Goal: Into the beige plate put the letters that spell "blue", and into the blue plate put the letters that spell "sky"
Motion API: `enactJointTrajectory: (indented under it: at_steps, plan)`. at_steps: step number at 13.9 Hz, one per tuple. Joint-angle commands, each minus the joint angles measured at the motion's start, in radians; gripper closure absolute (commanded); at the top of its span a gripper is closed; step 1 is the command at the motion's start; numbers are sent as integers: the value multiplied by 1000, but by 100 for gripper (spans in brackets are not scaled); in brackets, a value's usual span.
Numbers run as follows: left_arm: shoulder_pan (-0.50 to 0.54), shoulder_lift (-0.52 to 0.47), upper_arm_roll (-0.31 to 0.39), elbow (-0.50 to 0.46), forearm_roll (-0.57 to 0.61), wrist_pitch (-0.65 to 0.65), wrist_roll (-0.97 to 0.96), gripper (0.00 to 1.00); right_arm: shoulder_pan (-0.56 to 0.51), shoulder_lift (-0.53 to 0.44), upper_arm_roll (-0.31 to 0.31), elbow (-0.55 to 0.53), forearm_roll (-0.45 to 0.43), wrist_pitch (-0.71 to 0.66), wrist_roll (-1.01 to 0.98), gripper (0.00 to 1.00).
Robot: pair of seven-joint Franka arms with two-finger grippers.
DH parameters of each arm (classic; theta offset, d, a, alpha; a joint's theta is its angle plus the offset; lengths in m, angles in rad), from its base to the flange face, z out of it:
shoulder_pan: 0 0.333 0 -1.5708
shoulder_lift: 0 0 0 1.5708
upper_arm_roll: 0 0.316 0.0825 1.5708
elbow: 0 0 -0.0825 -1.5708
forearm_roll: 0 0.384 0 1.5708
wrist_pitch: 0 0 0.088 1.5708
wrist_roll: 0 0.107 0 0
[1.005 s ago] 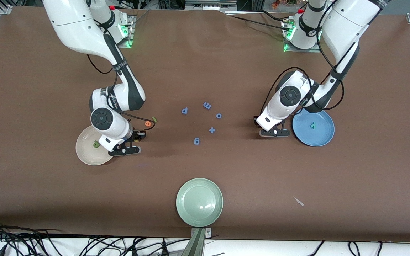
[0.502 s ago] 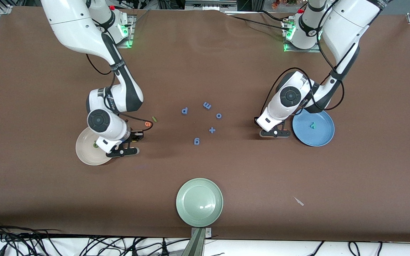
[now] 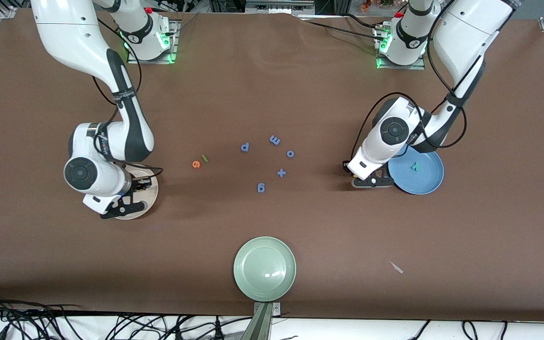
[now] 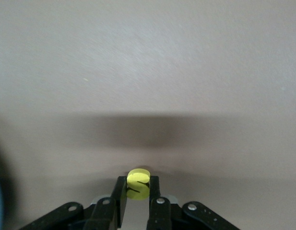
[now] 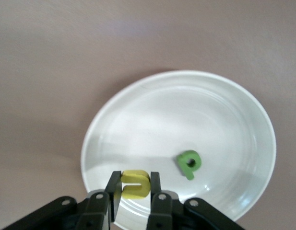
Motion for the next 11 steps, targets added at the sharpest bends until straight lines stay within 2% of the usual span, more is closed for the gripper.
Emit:
enactJointTrajectory:
  at_steps: [1,5,7,8,11]
  plan:
    - [19,-67,-3,-7,38,-115,-3,99,0,-29,1,-40,58,-2,-29,54]
    - [112,-104,-4,-26,38,-134,95,99,20,-48,19,-32,59,-15,56,48]
    - [157,-116,-4,-40,38,-140,164,99,45,-53,65,-34,59,-15,188,46]
    - [188,-122,-4,-53,38,-139,208,98,49,-55,94,-34,58,-15,262,41]
    - [249,-136,-7,-96,38,-139,297,93,51,-70,180,-52,58,8,437,40]
